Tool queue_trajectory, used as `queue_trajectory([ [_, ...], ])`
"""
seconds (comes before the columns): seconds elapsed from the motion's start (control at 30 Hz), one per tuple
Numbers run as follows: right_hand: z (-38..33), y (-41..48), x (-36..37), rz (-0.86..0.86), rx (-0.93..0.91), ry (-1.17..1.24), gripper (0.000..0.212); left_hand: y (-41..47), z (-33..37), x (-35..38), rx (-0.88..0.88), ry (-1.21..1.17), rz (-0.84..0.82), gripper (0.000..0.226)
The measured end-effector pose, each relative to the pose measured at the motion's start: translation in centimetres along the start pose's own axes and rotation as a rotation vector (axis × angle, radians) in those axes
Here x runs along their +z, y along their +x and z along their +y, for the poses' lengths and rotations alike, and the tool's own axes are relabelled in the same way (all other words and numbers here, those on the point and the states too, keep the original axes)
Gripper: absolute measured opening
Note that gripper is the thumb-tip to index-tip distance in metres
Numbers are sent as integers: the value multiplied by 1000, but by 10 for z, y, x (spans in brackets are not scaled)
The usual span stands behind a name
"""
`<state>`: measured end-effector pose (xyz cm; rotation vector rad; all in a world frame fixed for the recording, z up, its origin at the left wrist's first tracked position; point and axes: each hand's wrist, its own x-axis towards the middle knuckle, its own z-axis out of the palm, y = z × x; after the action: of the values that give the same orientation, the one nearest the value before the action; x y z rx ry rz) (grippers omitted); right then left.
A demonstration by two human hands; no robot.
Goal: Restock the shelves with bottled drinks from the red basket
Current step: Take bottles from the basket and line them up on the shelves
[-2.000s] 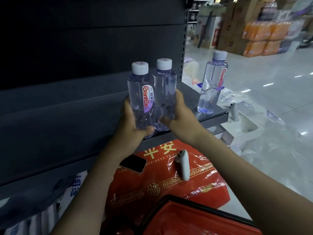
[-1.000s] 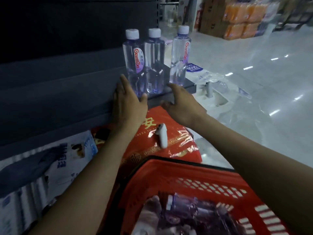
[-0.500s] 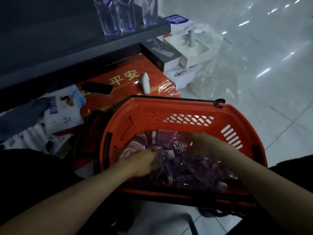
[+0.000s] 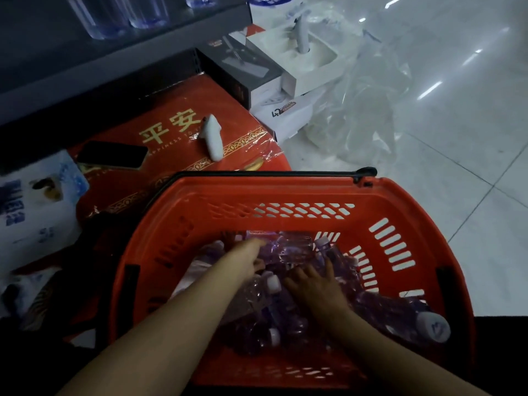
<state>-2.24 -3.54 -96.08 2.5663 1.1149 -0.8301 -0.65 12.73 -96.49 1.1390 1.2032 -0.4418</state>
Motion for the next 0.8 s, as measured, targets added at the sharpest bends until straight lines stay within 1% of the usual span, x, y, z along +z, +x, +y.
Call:
queue_trajectory([
  [0.07, 3, 2, 0, 25, -25, 12, 49, 8, 4, 14, -80, -160, 1, 14],
  [0.1, 2, 0, -9, -22, 4, -5, 46, 8, 5, 22, -135, -259, -17, 21],
  [0.13, 3, 2, -11, -12, 44, 2, 48, 9, 6, 31, -165, -333, -38, 27],
  [0.2, 9, 1, -16, -4, 114, 70, 48, 13, 6, 49, -146, -411, -74, 39],
  [0.27, 19, -3, -22, -41, 238, 133, 39, 16, 3, 62, -118, -437, -45, 49],
  [0.3, 25, -7, -27, -66, 298, 184, 37, 15, 2, 64, -118, -460, -23, 48],
  [0.37, 34, -16, -36, -77, 376, 305, 42, 17, -1, 63, -99, -520, -19, 38],
  [0.43, 35, -26, -44, -74, 397, 419, 46, 16, -2, 57, -71, -564, -51, 22],
  [0.47, 34, -32, -47, -59, 395, 493, 47, 13, -2, 53, -56, -571, -44, 17],
  [0.57, 38, -45, -52, -75, 373, 764, 56, 1, -2, 40, 25, -527, 9, 17],
  [0.6, 39, -49, -55, -92, 381, 869, 55, -7, 0, 35, 62, -506, 5, 17],
  [0.67, 43, -53, -57, -125, 398, 1107, 43, -26, 5, 23, 138, -458, -6, 18],
  [0.73, 44, -56, -55, -148, 385, 1284, 26, -48, 11, 7, 242, -405, -10, 20],
  [0.8, 42, -59, -53, -144, 350, 1397, 18, -69, 18, -11, 430, -302, -15, 30],
])
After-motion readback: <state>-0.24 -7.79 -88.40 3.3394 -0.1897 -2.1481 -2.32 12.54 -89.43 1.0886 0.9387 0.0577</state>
